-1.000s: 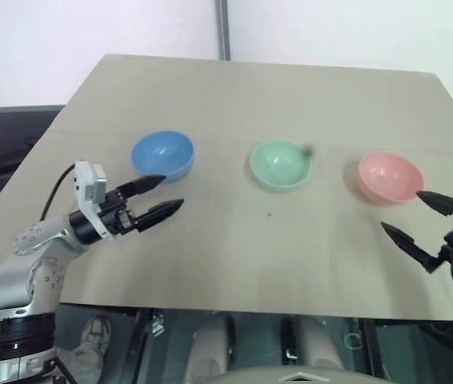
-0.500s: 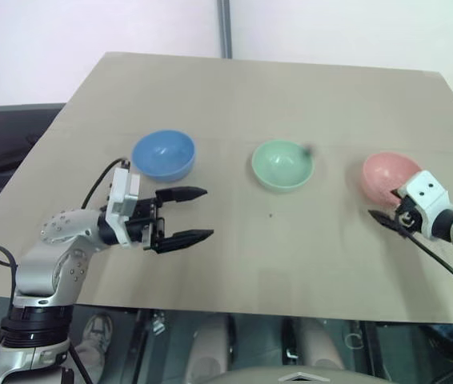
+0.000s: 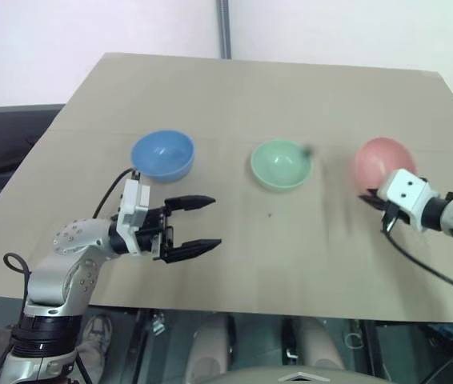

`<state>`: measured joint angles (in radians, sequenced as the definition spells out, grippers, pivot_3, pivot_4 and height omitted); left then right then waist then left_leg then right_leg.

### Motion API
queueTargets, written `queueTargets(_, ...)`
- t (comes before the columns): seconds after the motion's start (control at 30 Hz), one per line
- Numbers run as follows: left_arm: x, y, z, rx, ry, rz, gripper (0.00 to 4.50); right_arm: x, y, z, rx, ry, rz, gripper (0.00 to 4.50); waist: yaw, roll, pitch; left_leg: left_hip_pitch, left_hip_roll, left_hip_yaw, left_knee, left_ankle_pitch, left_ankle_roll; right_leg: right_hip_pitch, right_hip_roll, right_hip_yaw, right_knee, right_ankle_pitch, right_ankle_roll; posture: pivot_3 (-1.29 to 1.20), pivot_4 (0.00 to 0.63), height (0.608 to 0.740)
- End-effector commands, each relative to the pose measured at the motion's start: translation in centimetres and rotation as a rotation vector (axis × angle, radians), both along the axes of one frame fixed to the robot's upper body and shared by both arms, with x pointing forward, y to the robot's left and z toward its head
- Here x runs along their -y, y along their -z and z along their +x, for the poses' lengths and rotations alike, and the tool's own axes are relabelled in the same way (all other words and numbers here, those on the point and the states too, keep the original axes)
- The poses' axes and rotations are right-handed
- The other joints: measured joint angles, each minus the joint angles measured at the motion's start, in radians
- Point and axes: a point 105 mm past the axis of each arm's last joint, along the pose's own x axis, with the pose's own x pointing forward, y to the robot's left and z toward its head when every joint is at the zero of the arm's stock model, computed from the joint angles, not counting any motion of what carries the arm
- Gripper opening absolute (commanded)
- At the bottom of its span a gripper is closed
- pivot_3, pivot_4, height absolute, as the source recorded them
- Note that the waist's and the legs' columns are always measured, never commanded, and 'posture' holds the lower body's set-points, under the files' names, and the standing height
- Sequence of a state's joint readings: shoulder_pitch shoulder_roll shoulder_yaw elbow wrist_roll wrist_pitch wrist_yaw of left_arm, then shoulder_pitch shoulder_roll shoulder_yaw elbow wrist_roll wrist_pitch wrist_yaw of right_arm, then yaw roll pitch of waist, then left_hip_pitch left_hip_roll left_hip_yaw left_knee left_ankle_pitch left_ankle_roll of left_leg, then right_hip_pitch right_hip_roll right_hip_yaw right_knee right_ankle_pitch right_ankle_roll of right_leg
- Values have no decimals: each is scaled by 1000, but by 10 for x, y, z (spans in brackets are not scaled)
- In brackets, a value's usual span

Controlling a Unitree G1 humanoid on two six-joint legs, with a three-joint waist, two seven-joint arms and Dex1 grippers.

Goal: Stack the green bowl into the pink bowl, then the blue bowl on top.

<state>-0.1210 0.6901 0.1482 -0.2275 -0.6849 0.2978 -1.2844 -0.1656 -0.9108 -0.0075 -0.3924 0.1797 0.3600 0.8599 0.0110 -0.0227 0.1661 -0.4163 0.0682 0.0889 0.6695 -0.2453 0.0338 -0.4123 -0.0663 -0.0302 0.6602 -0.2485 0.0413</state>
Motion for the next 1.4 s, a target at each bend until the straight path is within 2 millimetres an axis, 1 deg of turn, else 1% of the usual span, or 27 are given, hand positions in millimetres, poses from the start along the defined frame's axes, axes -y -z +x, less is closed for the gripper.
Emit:
queueTargets(0.03,-1,-3,-2,41,9,17,4500,-45,-10,-41,-65,-236,32,68,1,0,0,0,0,0,0,0,0,0,0,0,0,0,0,0,150,740)
queueTargets(0.07,-2,-3,-1,40,8,18,4500,-58,-5,-57,-117,-312,20,68,1,0,0,0,0,-1,0,0,0,0,0,0,0,0,0,0,150,740)
queueTargets(0.1,-2,-2,-1,40,9,19,4500,-65,0,-69,-151,-372,-10,68,2,0,0,0,0,-1,1,0,0,0,0,0,0,0,0,0,150,740)
queueTargets(0.13,-2,-2,-1,40,11,21,4500,-71,5,-77,-177,-412,-31,68,2,0,0,0,1,-2,1,0,0,0,0,0,0,0,0,0,150,740)
queueTargets(0.17,-2,-2,-2,38,14,20,4500,-76,9,-77,-180,-414,-30,68,2,0,0,0,1,-3,1,0,0,0,0,0,0,0,0,0,150,740)
queueTargets(0.3,-2,-1,-3,34,24,27,4500,-87,23,-70,-169,-418,-51,68,0,0,0,1,1,-3,2,0,0,0,0,0,0,-2,-4,0,150,740)
queueTargets(0.37,-2,-1,-3,35,25,29,4500,-95,29,-60,-140,-410,-55,68,-1,-1,0,1,1,-3,2,0,0,0,0,0,1,-2,-4,0,150,740)
queueTargets(0.47,-3,-1,-3,40,31,28,4500,-104,36,-39,-75,-374,-80,68,-2,-1,0,1,2,-2,2,0,0,0,1,0,1,-2,-4,0,150,740)
queueTargets(0.53,-3,-1,-3,41,31,28,4500,-111,35,-26,-65,-350,-63,884,-2,-1,0,1,2,0,2,0,0,0,2,0,1,-2,-4,0,150,740)
queueTargets(0.57,-3,-1,-3,41,29,28,4500,-113,34,-22,-67,-341,-52,1199,-2,-1,0,0,2,0,2,0,0,0,2,0,1,-2,-4,0,150,740)
queueTargets(0.63,-5,-1,-3,37,22,27,4500,-119,24,-25,-36,-376,-18,2180,2,-1,0,0,2,2,2,0,0,0,2,0,1,-2,-4,0,150,740)
queueTargets(0.7,-5,-1,-3,34,15,27,4500,-124,7,-34,-31,-414,37,3040,4,-1,0,0,2,2,2,0,0,0,2,0,1,-1,-2,0,150,740)
queueTargets(0.8,-5,-1,-3,34,8,23,4500,-128,-19,-45,-43,-442,148,3040,2,-1,0,-1,2,2,2,0,0,-1,2,0,1,0,-1,0,150,740)
queueTargets(0.9,-2,-2,-3,34,6,20,4500,-129,-50,-46,-24,-437,270,3040,-1,-1,0,0,3,0,2,0,0,-1,2,0,1,0,-1,0,150,740)
queueTargets(0.93,-2,-2,-3,35,6,20,4500,-128,-59,-42,-10,-421,301,3040,-1,-1,0,0,3,0,2,0,0,-1,2,0,1,0,-1,0,150,740)
queueTargets(1.0,0,-3,-2,35,8,15,4500,-121,-76,-20,64,-327,330,3040,-2,0,0,1,4,-1,2,0,0,-1,2,0,2,1,-2,0,150,740)
queueTargets(1.07,2,-3,0,40,17,13,4500,-105,-90,18,191,-142,312,3040,-2,-1,0,1,4,0,2,0,0,0,2,0,2,0,-5,0,150,740)
queueTargets(1.1,3,-4,0,41,21,10,4500,-95,-94,35,239,-55,295,3040,0,-1,0,1,4,1,2,0,0,-1,2,0,2,0,-6,0,150,740)
queueTargets(1.13,4,-5,1,43,24,8,4500,-87,-95,47,267,3,285,3040,2,-1,0,1,4,2,2,0,0,-1,2,0,2,0,-7,0,150,740)
queueTargets(1.2,6,-6,3,45,24,5,4500,-79,-92,59,280,46,263,3040,3,-1,0,0,3,2,2,0,0,-1,2,0,1,0,-7,0,150,740)
queueTargets(1.33,4,-7,4,40,8,11,4500,-68,-75,75,277,53,154,3040,-1,-1,0,-2,3,5,1,0,-1,-3,2,1,0,2,-3,0,150,740)
queueTargets(1.37,3,-7,2,37,9,11,4500,-63,-69,78,290,35,87,3040,-3,0,0,-2,3,5,1,0,-1,-3,2,1,0,2,-3,0,150,740)
queueTargets(1.4,3,-7,0,37,13,10,4500,-58,-62,80,319,-10,-19,3040,-4,0,0,-2,3,5,0,0,-1,-3,2,2,0,2,-3,0,150,740)
